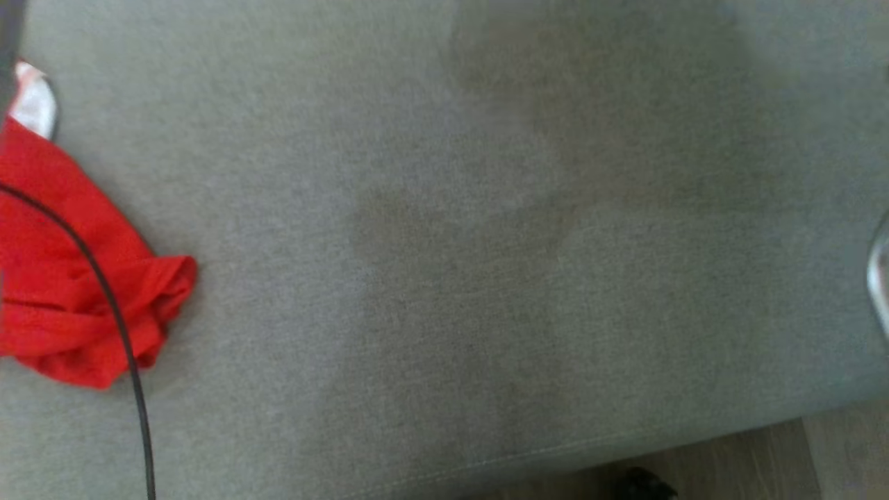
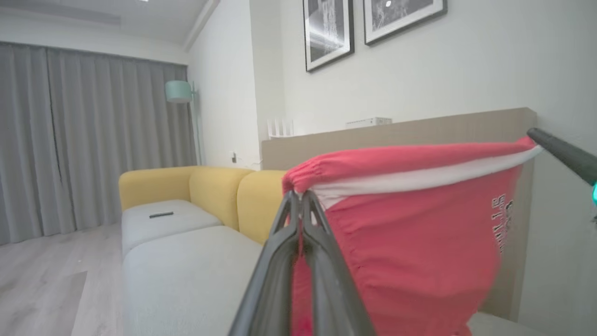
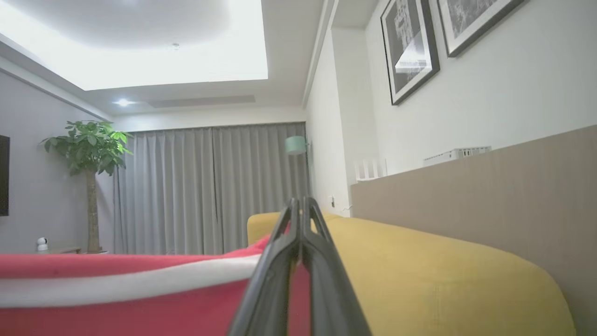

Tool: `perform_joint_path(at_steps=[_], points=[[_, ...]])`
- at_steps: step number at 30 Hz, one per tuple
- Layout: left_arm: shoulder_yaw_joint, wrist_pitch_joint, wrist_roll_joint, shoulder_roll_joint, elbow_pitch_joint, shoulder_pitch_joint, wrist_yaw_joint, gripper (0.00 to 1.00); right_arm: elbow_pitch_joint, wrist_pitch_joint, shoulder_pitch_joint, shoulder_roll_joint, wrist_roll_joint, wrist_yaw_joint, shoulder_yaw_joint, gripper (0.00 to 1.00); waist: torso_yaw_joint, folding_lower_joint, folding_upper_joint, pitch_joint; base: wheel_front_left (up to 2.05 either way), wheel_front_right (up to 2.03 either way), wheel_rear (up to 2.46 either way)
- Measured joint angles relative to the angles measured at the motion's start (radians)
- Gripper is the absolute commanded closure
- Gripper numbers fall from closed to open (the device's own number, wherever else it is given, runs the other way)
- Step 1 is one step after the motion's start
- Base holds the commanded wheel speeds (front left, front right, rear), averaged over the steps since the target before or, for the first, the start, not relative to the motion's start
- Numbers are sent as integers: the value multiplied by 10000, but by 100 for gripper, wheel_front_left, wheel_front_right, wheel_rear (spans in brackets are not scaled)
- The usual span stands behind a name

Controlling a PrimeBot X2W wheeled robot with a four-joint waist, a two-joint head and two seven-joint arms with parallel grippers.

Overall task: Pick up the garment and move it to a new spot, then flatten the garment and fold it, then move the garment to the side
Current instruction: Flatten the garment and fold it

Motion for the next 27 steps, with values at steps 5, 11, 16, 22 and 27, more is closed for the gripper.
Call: perform_joint_path(at_steps=[5,11,16,22,27], points=[[-840,-1149,-773,-276,1156,-803,2,100,1998,-1258,-783,-2,-130,2,-433,100,-97,-2,0,640,0,0,0],[-2383,-1576,-1661,-320,1442,550,2,100,3935,-1551,592,-203,10,0,527,100,30,-4,0,811,0,0,0],[-3074,-1590,-2341,-153,1047,2447,4,100,5133,-1494,1748,-600,75,0,1611,100,133,-4,0,699,0,0,0],[-3590,-1634,-2054,384,151,4557,4,100,5545,-1032,3255,-1302,1185,2,3496,100,227,-6,1,96,0,0,0],[-4228,-1632,-1979,485,-238,5943,2,100,4986,-454,4392,-2094,2328,2,4755,100,272,-6,1,-573,0,0,0]])
